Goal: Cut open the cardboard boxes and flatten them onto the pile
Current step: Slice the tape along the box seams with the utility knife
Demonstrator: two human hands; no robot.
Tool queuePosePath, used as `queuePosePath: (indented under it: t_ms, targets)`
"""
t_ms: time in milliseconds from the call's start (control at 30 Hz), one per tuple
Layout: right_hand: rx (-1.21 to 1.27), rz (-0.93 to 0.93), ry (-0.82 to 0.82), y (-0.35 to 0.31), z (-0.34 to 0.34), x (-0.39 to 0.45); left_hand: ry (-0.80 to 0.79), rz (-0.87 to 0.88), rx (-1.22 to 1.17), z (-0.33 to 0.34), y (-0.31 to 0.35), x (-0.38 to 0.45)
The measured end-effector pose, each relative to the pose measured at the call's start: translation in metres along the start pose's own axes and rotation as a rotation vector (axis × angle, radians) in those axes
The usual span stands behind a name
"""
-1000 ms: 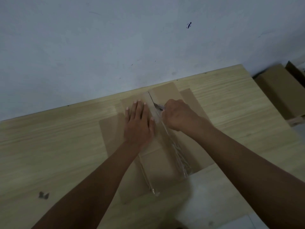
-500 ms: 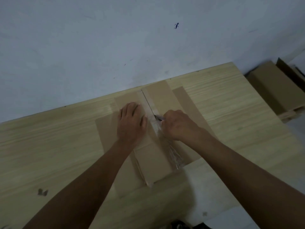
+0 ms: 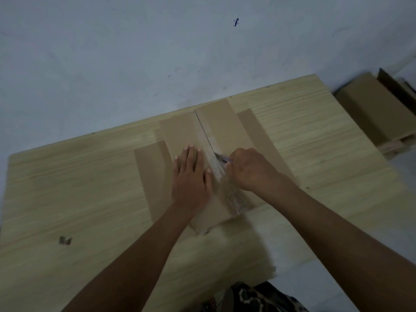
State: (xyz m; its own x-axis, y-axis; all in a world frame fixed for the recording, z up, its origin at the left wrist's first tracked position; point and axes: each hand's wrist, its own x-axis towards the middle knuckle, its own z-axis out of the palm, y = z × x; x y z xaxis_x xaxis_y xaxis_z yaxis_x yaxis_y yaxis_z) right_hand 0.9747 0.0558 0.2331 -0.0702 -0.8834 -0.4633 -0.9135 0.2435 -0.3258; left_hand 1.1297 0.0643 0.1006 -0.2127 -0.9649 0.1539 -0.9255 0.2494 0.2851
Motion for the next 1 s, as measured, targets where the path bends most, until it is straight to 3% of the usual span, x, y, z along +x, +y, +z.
queuePosePath:
  t_ms: [533, 733, 900, 1000]
  targets:
    - [-0.017, 0.061, 0.041, 0.013, 0.005, -0.031, -0.022, 0.073, 0.010, 0.000, -0.001, 0.002]
    - [-0.013, 0.128, -0.038, 0.015, 0.007, -0.036, -0.089, 0.097, 0.004, -0.003, 0.003, 0.003]
    - [0.057, 0.138, -0.072, 0.014, 0.002, -0.039, -0.184, 0.310, -0.009, -0.016, 0.001, -0.032]
    - [0.087, 0.106, -0.083, 0.021, 0.005, -0.042, -0.142, 0.314, 0.002, -0.015, 0.003, -0.059]
